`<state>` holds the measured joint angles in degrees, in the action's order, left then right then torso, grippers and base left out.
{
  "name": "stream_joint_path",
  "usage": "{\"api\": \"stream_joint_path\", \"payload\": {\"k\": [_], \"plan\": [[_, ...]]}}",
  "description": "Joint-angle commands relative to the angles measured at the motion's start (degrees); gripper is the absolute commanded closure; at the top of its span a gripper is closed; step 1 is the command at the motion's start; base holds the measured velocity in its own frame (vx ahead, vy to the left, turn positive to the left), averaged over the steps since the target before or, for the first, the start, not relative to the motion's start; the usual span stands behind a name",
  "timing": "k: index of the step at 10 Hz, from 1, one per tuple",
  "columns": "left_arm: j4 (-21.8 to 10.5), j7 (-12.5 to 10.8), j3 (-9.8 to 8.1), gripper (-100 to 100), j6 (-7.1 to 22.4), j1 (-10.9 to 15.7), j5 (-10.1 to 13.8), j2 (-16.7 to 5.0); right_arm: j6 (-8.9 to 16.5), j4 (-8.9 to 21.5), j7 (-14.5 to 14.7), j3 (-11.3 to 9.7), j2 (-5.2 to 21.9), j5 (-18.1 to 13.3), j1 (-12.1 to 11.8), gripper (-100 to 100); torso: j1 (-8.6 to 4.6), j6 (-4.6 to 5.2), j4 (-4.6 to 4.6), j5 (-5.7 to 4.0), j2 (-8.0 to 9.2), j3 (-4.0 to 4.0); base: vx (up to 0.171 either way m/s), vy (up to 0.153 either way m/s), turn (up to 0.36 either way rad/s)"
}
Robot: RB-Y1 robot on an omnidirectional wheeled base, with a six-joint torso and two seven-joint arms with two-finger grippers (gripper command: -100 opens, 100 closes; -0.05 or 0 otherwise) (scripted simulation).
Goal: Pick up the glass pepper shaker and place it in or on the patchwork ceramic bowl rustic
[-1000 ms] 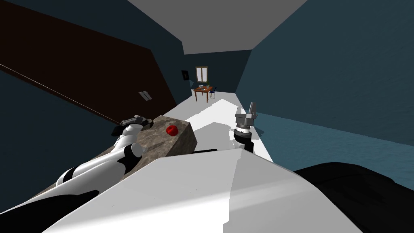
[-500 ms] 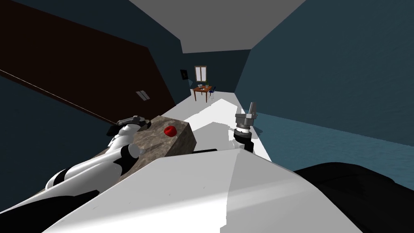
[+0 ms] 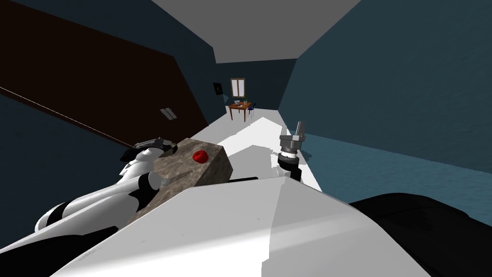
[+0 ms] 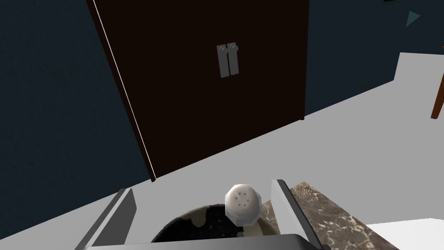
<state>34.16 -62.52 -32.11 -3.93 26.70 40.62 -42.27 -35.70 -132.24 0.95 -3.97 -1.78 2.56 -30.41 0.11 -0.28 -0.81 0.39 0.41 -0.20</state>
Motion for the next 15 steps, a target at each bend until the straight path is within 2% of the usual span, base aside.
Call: {"api": "stream_joint_path", "payload": {"k": [1, 2, 3, 4, 6, 7, 9, 10, 11, 12, 13, 14, 15], "plan": [[-0.8, -2.9, 1.51, -100, 0.1, -0.2, -1.4, -1.8, 0.0, 0.0, 0.0, 0.0, 0.0, 0.0, 0.0, 0, 0.0, 0.0, 0.0, 0.0, 0.0, 0.0, 0.002, -0.025, -0.036], [-0.8, -3.0, 1.19, -100, 0.1, -0.2, -1.4, -1.8, 0.0, 0.0, 0.0, 0.0, 0.0, 0.0, 0.0, 0, -0.04, 0.0, 0.0, -0.01, 0.01, 0.01, 0.005, -0.026, -0.023], [-0.8, -4.1, 1.51, -100, 0.1, -0.2, -1.4, -1.8, 0.0, 0.0, 0.0, 0.0, 0.0, 0.0, 0.0, 0, -0.04, 0.0, 0.0, -0.01, 0.0, 0.0, 0.005, -0.013, 0.003], [-1.4, -6.0, 2.75, -100, 0.3, -0.5, -2.7, -3.5, 0.0, 0.0, 0.0, 0.0, 0.0, 0.0, 0.0, 0, -0.01, 0.0, 0.0, 0.0, -0.01, 0.0, 0.009, -0.029, -0.041], [-1.4, -7.5, 2.75, -100, 0.3, -0.5, -2.7, -3.5, 0.0, 0.0, 0.0, 0.0, 0.0, 0.0, 0.0, 0, -0.05, 0.0, 0.0, -0.01, -0.01, -0.01, 0.006, -0.019, -0.008], [-2.0, -9.6, 3.98, -100, 0.5, -0.8, -4.0, -5.2, 0.0, 0.0, 0.0, 0.0, 0.0, 0.0, 0.0, 0, -0.01, 0.0, 0.0, 0.0, 0.0, 0.0, 0.011, -0.027, -0.039], [-2.0, -10.9, 3.98, -100, 0.5, -0.8, -4.0, -5.2, 0.0, 0.0, 0.0, 0.0, 0.0, 0.0, 0.0, 0, -0.05, 0.0, 0.0, -0.01, -0.01, -0.01, 0.005, -0.021, -0.008], [-2.6, -12.6, 5.22, -100, 0.8, -1.1, -5.4, -6.9, 0.0, 0.0, 0.0, 0.0, 0.0, 0.0, 0.0, 0, -0.01, 0.0, 0.0, 0.0, 0.0, 0.0, 0.009, -0.026, -0.044], [-2.6, -14.3, 5.22, -100, 0.8, -1.1, -5.4, -6.9, 0.0, 0.0, 0.0, 0.0, 0.0, 0.0, 0.0, 0, -0.04, 0.0, 0.0, -0.01, -0.01, 0.0, 0.01, -0.026, -0.017], [-3.2, -16.2, 6.46, -100, 1.0, -1.4, -6.7, -8.6, 0.0, 0.0, 0.0, 0.0, 0.0, 0.0, 0.0, 0, -0.05, 0.0, 0.0, -0.01, -0.01, -0.01, 0.008, -0.036, -0.034], [-3.2, -17.7, 6.46, -100, 1.0, -1.4, -6.7, -8.6, 0.0, 0.0, 0.0, 0.0, 0.0, 0.0, 0.0, 0, -0.08, 0.01, 0.0, -0.02, -0.01, -0.01, 0.004, -0.031, -0.019], [-3.8, -19.8, 7.7, -100, 1.3, -1.6, -8.1, -10.3, 0.0, 0.0, 0.0, 0.0, 0.0, 0.0, 0.0, 0, -0.07, 0.0, 0.0, -0.01, 0.0, 0.0, 0.008, -0.041, -0.046], [-3.8, -20.6, 7.7, -100, 1.3, -1.6, -8.1, -10.3, 0.0, 0.0, 0.0, 0.0, 0.0, 0.0, 0.0, 0, -0.1, 0.0, 0.0, -0.02, 0.0, 0.0, 0.009, -0.032, -0.013]]}}
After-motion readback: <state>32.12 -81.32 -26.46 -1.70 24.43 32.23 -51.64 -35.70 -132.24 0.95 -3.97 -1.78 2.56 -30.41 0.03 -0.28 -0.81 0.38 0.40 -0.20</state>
